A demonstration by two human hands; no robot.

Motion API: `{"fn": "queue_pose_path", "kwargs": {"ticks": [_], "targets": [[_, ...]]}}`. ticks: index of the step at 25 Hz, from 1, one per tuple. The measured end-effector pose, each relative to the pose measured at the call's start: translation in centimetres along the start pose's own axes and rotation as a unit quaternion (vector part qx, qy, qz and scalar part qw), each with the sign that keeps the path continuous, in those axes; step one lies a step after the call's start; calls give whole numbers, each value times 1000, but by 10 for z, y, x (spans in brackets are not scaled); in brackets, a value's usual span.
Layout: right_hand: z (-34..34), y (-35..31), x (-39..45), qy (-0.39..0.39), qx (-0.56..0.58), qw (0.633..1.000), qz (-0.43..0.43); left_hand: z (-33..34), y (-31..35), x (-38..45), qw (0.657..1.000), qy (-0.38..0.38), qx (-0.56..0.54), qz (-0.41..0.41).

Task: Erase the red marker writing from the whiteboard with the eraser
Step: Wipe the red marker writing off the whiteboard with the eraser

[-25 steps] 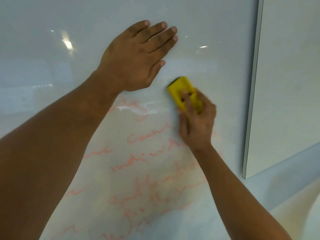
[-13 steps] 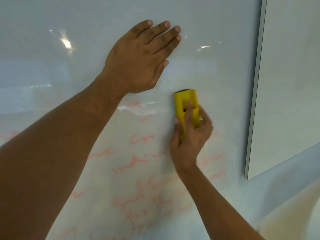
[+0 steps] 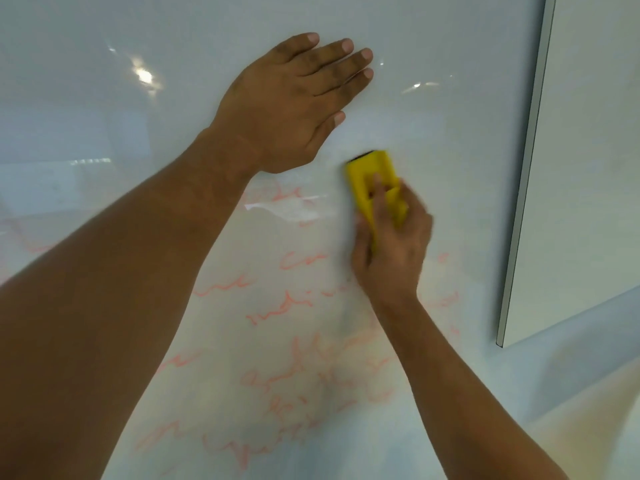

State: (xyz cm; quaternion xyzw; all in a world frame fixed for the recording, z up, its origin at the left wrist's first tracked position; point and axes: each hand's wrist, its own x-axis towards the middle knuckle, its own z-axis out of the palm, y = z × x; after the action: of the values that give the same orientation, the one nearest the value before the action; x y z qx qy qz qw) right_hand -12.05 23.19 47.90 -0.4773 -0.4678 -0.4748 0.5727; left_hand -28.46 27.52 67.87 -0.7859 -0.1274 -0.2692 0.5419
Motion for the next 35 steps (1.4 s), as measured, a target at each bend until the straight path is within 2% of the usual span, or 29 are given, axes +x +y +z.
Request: {"fn": "queue_pose_path", "kwargs": {"ticks": [1,2,3,5,6,8,9,10,12,13,14,15,16,17,19,20,23,24,26,27,30,31,33,34,35], "targets": [[2,-10,6,30,28,995,91,0,0,-2,1000,-2,1,0],[4,-23,5,34,40,992,117,-1,0,-3,1000,-4,1,0],[5,-38,-5,19,35,997,64,-2,1,-4,1000,-6,0,1],[2,-35,-10,-28,-10,995,-98,-4,-1,-5,1000,-7,1,6],[2,-25,-2,-29,-12,996,-89,-4,-3,-7,1000,-6,4,8],[2,-27,14,27,22,993,113,-5,-7,-11,1000,-6,5,9],[3,-36,14,38,34,986,158,-7,-7,-13,1000,-8,5,10],[4,-46,7,23,31,993,112,-8,-7,-14,1000,-9,5,11],[2,-49,-4,-23,-4,995,-92,-10,-8,-17,1000,-10,6,15],[1,-39,3,-31,-6,993,-111,-10,-9,-18,1000,-8,6,13],[3,-32,13,-17,13,999,-39,-10,-10,-19,1000,-6,4,11],[3,-34,21,14,41,997,67,-10,-11,-19,1000,-5,3,9],[4,-41,22,31,53,991,121,-11,-10,-20,1000,-4,4,7],[7,-49,16,16,45,995,86,-11,-9,-19,1000,-5,6,8],[7,-50,-2,-32,2,992,-124,-11,-9,-19,1000,-7,7,13],[7,-40,2,-37,-6,987,-156,-11,-10,-19,1000,-8,8,13],[8,-42,12,17,42,996,70,-11,-10,-19,1000,-13,10,12],[11,-51,4,15,40,998,52,-12,-10,-19,1000,-14,9,14],[11,-53,-11,-19,2,992,-122,-11,-10,-19,1000,-17,6,17],[10,-45,-5,-25,-2,990,-141,-11,-11,-19,1000,-18,6,18],[10,-52,10,22,49,994,94,-11,-13,-20,1000,-22,9,19],[11,-62,3,17,49,994,91,-11,-13,-20,999,-24,11,21],[9,-64,-11,-20,6,997,-80,-12,-14,-20,999,-28,9,24],[7,-54,-5,-30,-11,991,-130,-13,-14,-20,999,-30,9,23],[6,-46,5,-26,-9,995,-98,-13,-15,-20,999,-32,9,22]]}}
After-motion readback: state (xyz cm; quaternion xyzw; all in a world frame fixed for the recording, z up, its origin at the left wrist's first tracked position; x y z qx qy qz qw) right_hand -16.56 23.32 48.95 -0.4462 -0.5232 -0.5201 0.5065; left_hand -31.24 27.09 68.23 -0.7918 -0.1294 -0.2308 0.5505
